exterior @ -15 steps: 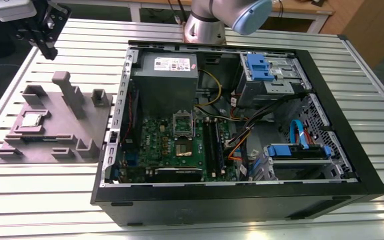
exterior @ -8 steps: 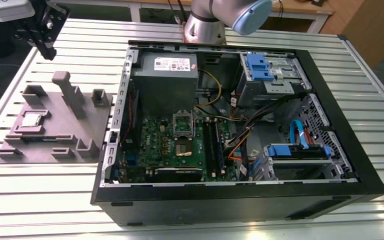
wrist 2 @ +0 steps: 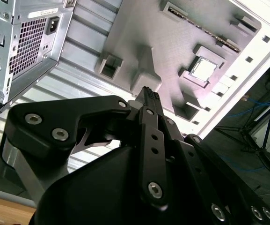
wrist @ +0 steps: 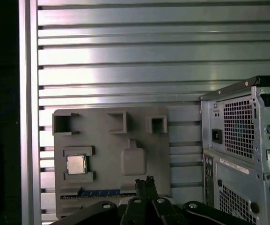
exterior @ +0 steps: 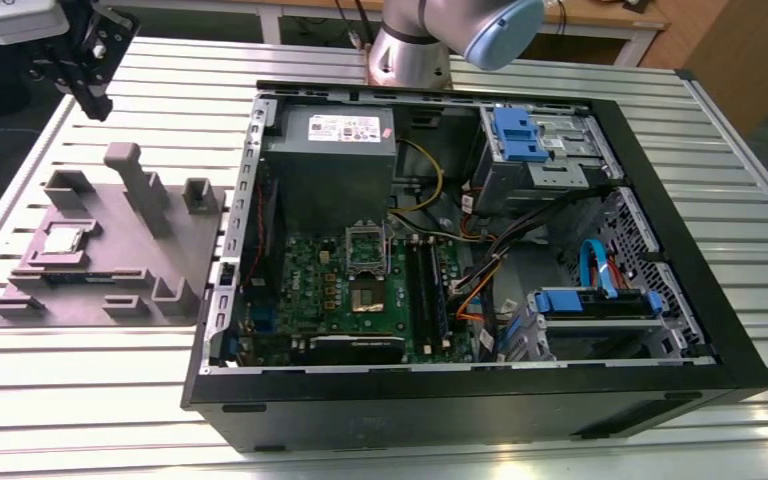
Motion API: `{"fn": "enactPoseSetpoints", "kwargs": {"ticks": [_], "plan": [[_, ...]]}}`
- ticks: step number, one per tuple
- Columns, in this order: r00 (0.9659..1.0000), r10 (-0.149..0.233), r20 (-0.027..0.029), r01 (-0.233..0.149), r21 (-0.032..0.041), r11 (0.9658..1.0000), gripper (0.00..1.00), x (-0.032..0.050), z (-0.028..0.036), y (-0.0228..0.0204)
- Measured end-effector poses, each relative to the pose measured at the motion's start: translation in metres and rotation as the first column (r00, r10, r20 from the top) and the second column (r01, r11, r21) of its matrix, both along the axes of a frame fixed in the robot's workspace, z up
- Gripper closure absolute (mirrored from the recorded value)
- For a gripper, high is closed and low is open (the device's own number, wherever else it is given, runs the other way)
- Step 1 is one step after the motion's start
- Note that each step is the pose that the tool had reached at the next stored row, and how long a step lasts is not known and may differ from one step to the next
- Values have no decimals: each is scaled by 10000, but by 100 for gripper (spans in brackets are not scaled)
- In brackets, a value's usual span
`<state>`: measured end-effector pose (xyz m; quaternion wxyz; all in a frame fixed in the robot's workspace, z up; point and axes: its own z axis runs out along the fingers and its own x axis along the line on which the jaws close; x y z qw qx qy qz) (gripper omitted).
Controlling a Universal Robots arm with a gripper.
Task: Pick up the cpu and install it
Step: 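Reach for the cpu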
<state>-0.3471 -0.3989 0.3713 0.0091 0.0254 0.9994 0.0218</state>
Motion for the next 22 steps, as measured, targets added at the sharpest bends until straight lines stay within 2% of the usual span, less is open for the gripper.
{"fn": "enactPoseSetpoints", "kwargs": {"ticks": [6, 14, 22], "plan": [[10000, 1, -1, -1, 0, 10000, 90, -39, -2, 0], [10000, 1, -7, -1, -1, 10000, 90, -209, -8, 0], [10000, 1, -12, -1, -1, 10000, 90, -241, -12, 0]]}}
